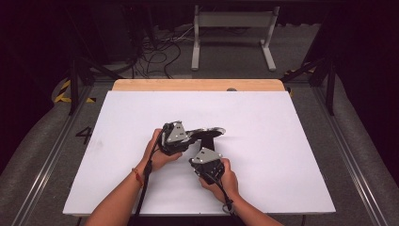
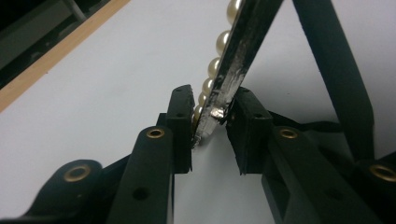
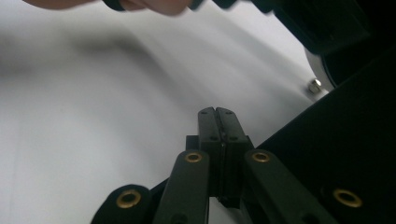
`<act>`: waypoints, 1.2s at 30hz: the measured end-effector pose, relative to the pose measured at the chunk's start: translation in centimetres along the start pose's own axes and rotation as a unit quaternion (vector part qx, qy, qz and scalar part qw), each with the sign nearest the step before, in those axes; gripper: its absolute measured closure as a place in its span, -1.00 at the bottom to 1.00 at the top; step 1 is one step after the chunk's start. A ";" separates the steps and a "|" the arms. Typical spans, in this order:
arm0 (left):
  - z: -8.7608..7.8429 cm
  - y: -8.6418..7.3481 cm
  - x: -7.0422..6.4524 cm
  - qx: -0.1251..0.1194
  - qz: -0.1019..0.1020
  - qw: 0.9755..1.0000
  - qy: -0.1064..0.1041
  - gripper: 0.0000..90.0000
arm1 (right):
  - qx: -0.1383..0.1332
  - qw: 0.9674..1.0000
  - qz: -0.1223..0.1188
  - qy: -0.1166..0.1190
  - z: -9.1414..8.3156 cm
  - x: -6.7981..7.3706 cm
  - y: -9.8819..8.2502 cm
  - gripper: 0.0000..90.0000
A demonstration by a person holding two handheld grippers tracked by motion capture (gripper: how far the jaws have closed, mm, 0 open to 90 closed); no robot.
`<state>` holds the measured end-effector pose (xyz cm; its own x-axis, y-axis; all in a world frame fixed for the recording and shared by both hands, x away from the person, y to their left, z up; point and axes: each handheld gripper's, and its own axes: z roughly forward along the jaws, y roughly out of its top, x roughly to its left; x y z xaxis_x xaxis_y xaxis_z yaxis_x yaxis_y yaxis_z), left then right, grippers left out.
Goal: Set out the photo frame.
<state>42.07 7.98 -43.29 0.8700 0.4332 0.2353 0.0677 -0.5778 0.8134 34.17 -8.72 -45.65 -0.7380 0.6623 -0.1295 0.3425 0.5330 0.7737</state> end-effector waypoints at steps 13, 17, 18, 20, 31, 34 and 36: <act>-1.0 -0.4 -0.3 -0.014 -0.013 1.000 0.000 0.64 | 0.007 1.000 0.011 0.008 -0.4 -0.3 -0.5 1.00; -1.0 -0.1 -0.4 -0.033 -0.014 0.999 -0.006 0.49 | 0.006 1.000 0.016 0.011 -0.6 -0.4 -0.7 1.00; -0.9 -0.1 -0.5 -0.033 -0.014 0.999 -0.005 0.49 | 0.006 1.000 0.016 0.010 -0.5 -0.3 -0.7 1.00; -0.8 0.0 -0.5 -0.034 -0.014 0.999 -0.006 0.51 | 0.005 1.000 0.017 0.010 -0.5 -0.3 -0.7 1.00; -0.1 -0.3 -0.1 -0.027 -0.011 0.999 -0.013 0.65 | -0.017 0.999 0.027 0.015 -0.4 -0.4 -0.1 1.00; -0.3 -0.2 -0.2 -0.022 -0.008 1.000 -0.010 0.66 | -0.013 0.999 0.033 0.003 -0.4 -0.7 -0.3 1.00; -0.4 -0.2 -0.4 -0.017 -0.003 1.000 -0.002 0.67 | -0.015 0.999 0.037 0.003 -0.5 -0.8 -0.4 1.00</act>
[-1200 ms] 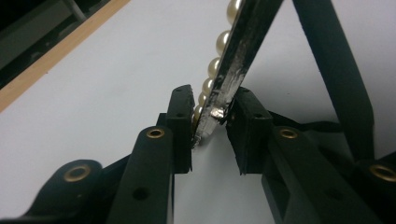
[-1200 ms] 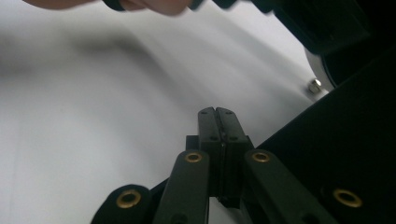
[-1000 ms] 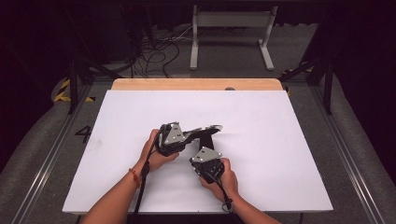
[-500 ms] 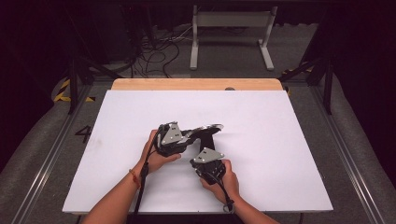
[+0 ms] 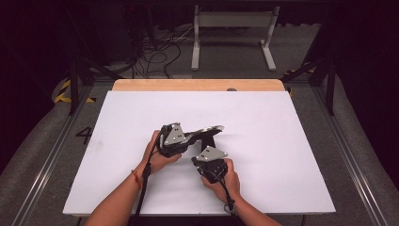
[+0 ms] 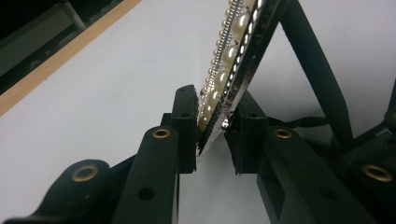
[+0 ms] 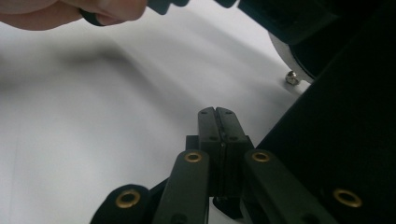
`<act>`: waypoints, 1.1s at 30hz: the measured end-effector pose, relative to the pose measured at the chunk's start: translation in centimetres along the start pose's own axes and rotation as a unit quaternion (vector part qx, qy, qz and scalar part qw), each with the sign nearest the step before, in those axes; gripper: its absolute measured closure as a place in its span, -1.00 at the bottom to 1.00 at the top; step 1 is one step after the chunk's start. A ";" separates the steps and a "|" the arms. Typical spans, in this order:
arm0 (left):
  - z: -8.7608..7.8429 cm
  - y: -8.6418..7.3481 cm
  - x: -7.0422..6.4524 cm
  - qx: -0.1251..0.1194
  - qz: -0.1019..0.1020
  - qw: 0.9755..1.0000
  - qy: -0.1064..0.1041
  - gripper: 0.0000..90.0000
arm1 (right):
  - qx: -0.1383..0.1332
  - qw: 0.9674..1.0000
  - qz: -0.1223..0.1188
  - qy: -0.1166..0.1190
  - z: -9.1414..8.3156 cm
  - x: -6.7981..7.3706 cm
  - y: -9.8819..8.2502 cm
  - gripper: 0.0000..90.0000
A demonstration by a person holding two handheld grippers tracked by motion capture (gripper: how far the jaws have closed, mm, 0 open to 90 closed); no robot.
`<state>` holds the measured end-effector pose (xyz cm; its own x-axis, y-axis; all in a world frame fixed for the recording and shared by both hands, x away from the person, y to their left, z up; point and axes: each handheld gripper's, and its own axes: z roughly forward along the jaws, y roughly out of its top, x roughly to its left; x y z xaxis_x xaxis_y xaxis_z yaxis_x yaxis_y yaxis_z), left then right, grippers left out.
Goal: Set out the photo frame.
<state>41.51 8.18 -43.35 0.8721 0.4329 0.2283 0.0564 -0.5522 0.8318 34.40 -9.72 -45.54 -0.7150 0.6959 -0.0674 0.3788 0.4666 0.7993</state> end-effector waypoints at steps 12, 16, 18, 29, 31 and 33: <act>-0.6 0.5 -1.0 0.030 0.022 0.999 0.023 0.70 | -0.008 1.000 0.010 -0.004 -0.9 0.0 -0.5 1.00; -0.7 0.6 -1.2 0.035 0.020 0.999 0.024 0.70 | -0.009 1.000 0.009 -0.006 -1.6 -0.2 -0.7 1.00; -0.8 0.6 -1.2 0.036 0.025 0.999 0.024 0.70 | -0.009 1.000 0.008 -0.005 -1.6 -0.3 -0.7 1.00; -0.2 -0.2 -1.1 0.029 0.006 0.999 0.031 0.64 | 0.008 1.000 -0.003 -0.014 -0.6 0.4 -1.0 1.00; 0.3 -0.7 -1.0 0.041 0.002 0.999 0.028 0.62 | 0.006 1.000 0.002 -0.014 -0.7 0.3 -1.0 1.00; 0.5 -1.0 -0.7 0.037 -0.005 0.999 0.023 0.72 | 0.006 1.000 -0.002 -0.020 -0.8 0.3 -1.0 1.00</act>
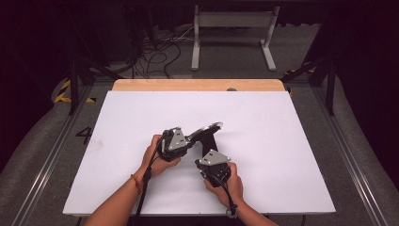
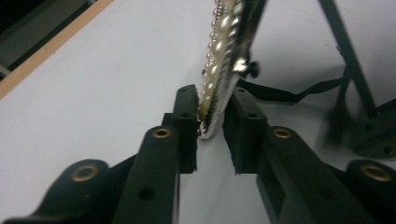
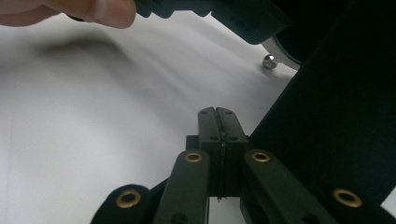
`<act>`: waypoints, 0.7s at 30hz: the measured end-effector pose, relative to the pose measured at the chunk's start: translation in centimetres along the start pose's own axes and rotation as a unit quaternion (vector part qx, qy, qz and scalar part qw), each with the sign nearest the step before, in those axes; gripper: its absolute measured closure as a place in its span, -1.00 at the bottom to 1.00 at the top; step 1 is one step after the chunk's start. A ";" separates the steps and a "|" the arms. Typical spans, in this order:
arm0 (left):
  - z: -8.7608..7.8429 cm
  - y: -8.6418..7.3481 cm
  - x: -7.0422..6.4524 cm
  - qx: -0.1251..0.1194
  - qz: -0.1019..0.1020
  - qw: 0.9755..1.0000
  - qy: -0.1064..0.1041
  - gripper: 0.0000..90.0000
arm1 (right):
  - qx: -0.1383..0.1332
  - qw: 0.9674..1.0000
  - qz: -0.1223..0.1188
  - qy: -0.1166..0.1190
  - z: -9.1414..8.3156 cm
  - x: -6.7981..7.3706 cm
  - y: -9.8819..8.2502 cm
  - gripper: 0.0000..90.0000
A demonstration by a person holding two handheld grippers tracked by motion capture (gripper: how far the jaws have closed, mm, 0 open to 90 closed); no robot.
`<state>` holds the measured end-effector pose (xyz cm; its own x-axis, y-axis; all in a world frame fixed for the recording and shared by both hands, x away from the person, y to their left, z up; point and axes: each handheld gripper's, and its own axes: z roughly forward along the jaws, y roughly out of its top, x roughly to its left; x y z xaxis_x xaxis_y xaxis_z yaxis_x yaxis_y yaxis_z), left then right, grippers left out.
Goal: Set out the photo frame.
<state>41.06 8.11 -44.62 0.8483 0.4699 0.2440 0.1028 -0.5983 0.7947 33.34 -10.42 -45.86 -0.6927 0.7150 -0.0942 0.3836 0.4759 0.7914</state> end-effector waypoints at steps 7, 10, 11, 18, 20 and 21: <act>0.0 0.1 -0.2 0.005 0.021 1.000 0.001 0.77 | 0.006 1.000 0.008 -0.001 -0.2 -0.5 -0.2 1.00; 0.0 0.2 -0.4 0.008 0.026 1.000 -0.001 0.75 | 0.010 1.000 0.011 -0.008 -0.5 -1.3 -0.5 1.00; 0.1 0.2 -0.4 0.008 0.027 1.000 -0.002 0.74 | 0.010 1.000 0.012 -0.012 -0.5 -1.6 -0.6 1.00; 0.1 0.3 -0.6 0.011 0.029 1.000 -0.002 0.72 | 0.011 1.000 0.016 -0.009 -0.7 -2.5 -0.8 1.00; 0.0 0.3 -0.5 0.007 0.022 1.000 -0.004 0.71 | 0.009 1.000 0.012 -0.011 -0.7 -2.5 -0.9 1.00; -0.2 0.4 -0.5 -0.003 0.015 1.000 -0.010 0.69 | 0.009 1.000 0.008 -0.012 -0.7 -2.5 -0.9 1.00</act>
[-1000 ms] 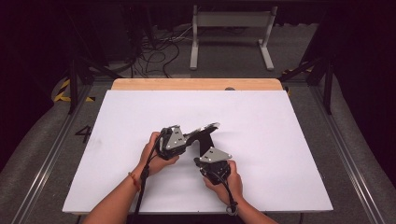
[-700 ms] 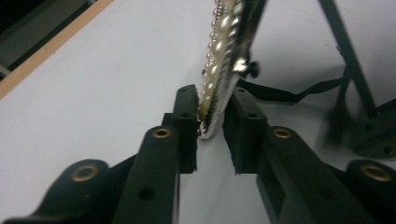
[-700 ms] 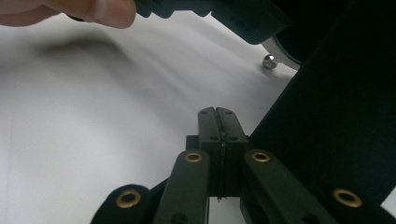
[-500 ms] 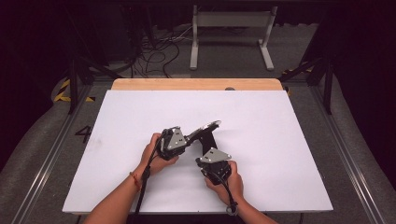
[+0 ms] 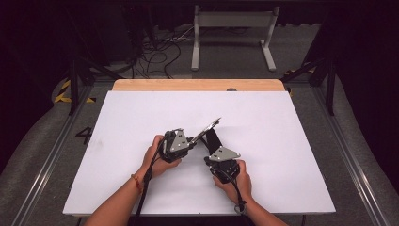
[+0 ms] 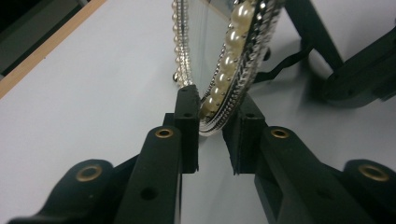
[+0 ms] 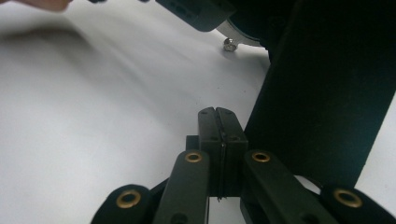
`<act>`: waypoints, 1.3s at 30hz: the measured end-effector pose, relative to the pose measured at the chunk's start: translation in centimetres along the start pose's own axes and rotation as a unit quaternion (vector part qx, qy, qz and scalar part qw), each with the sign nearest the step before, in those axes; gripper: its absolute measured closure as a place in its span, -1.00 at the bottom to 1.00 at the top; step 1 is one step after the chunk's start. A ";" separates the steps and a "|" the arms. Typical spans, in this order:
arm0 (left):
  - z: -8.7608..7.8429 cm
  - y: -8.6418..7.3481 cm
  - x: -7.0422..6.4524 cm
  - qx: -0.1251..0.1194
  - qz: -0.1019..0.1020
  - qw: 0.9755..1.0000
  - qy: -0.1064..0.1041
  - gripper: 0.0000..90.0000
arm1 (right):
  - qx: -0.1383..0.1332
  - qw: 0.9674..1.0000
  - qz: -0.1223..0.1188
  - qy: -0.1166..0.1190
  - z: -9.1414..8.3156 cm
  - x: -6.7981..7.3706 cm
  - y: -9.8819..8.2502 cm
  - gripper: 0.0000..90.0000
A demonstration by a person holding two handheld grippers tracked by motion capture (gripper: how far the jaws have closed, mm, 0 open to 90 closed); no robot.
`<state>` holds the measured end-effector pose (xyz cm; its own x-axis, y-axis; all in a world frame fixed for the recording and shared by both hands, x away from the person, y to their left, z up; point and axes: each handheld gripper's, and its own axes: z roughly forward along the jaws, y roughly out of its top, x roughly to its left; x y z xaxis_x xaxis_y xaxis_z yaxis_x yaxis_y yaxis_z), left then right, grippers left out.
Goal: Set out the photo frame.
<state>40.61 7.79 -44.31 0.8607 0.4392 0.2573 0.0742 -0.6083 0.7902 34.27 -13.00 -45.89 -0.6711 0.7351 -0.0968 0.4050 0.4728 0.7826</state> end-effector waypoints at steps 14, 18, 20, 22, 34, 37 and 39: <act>0.2 0.3 -0.1 -0.020 0.006 1.000 0.006 0.74 | -0.016 1.000 0.011 0.015 -0.8 -0.6 0.1 1.00; 0.1 0.5 -0.3 -0.014 0.017 1.000 0.006 0.76 | -0.021 1.000 0.011 0.016 -0.8 -0.7 0.1 1.00; -0.1 0.5 -0.4 -0.009 0.023 1.000 0.005 0.75 | -0.019 1.000 0.012 0.020 -0.9 -0.9 0.1 1.00; -0.3 0.6 -0.7 0.000 0.035 0.999 0.012 0.75 | -0.018 1.000 0.011 0.016 -0.9 -0.9 0.0 1.00; -0.8 1.0 -1.5 0.008 0.048 0.998 0.026 0.77 | -0.013 1.000 0.013 0.022 -1.3 -2.1 -0.1 1.00; -0.9 1.0 -1.6 0.008 0.053 0.998 0.025 0.77 | -0.010 1.000 0.008 0.021 -1.5 -2.2 -0.1 1.00; -1.0 1.0 -1.7 0.008 0.059 0.998 0.026 0.77 | -0.009 1.000 0.008 0.022 -1.4 -2.3 -0.1 1.00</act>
<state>38.69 7.08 -43.36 0.8370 0.3976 0.3760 -0.0168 -0.6680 0.7440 34.90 -15.45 -44.87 -0.6912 0.7204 -0.0570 0.4050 0.4516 0.7950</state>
